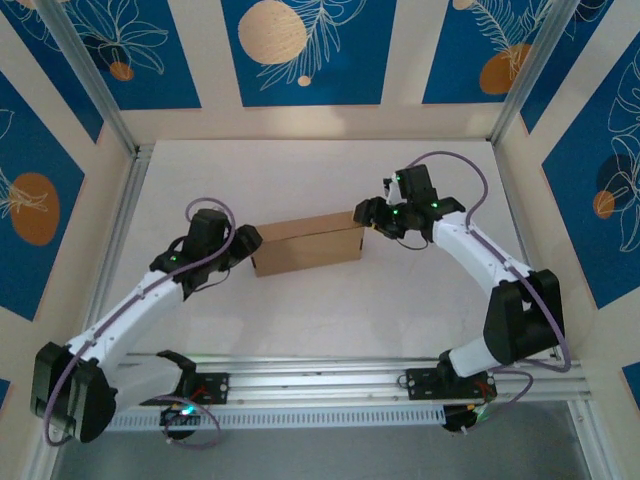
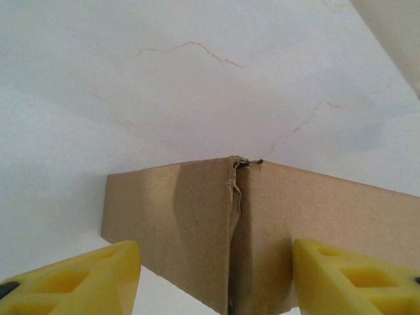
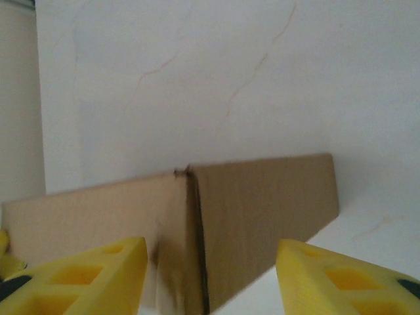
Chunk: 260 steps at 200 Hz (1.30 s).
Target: Fold the paper box
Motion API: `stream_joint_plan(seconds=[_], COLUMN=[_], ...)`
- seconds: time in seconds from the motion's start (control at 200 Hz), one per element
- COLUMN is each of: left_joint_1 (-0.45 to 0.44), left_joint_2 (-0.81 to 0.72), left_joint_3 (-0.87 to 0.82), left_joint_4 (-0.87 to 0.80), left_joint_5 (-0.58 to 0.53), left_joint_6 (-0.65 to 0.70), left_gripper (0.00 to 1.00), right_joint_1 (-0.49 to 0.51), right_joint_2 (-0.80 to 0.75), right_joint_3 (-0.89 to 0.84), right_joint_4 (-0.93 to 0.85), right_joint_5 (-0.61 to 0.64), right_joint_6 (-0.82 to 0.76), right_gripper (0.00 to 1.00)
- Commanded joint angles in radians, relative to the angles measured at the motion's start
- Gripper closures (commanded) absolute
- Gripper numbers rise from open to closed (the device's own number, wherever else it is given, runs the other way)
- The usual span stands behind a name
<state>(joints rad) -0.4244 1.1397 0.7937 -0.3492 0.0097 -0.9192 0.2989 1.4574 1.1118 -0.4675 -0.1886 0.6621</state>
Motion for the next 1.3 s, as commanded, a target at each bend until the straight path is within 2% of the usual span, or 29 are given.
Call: stream_joint_plan(seconds=[0.0,0.155,0.285,0.455,0.55,0.65,1.02,1.12,1.195,1.296], left_joint_1=[0.012,0.014,0.017,0.021,0.024,0.023,0.008,0.0,-0.012,-0.019], left_joint_2=[0.086,0.118,0.136,0.146,0.154,0.121,-0.148,-0.168,-0.171,-0.178], left_joint_3=[-0.005,0.036,0.054,0.04,0.024,0.01,-0.176,-0.224,-0.236,-0.212], left_joint_4=[-0.254,-0.255,-0.249,-0.227,-0.201,-0.189,-0.191,-0.172,-0.165,-0.179], left_joint_5=[-0.018,-0.016,-0.009,-0.002,0.012,0.033,0.143,0.159,0.171,0.147], left_joint_6=[0.122,0.174,0.195,0.203,0.217,0.227,0.13,0.113,0.105,0.133], left_gripper=[0.38,0.38,0.38,0.38,0.39,0.4,0.4,0.4,0.38,0.3], right_joint_1=[-0.052,-0.06,-0.066,-0.073,-0.076,-0.059,0.047,0.074,0.087,0.084], right_joint_2=[-0.039,-0.052,-0.056,-0.005,0.007,-0.048,-0.393,-0.426,-0.425,-0.398], right_joint_3=[-0.012,-0.049,-0.089,-0.108,-0.122,-0.149,-0.416,-0.44,-0.434,-0.409], right_joint_4=[-0.026,0.004,0.014,-0.016,-0.006,0.008,0.026,0.018,-0.005,-0.016], right_joint_5=[-0.129,-0.176,-0.144,-0.066,-0.085,-0.082,0.034,0.041,0.06,0.063], right_joint_6=[-0.041,-0.046,-0.035,-0.023,-0.018,-0.022,0.051,0.065,0.06,0.051], right_gripper=[0.42,0.4,0.42,0.53,0.61,0.63,0.63,0.61,0.57,0.51])
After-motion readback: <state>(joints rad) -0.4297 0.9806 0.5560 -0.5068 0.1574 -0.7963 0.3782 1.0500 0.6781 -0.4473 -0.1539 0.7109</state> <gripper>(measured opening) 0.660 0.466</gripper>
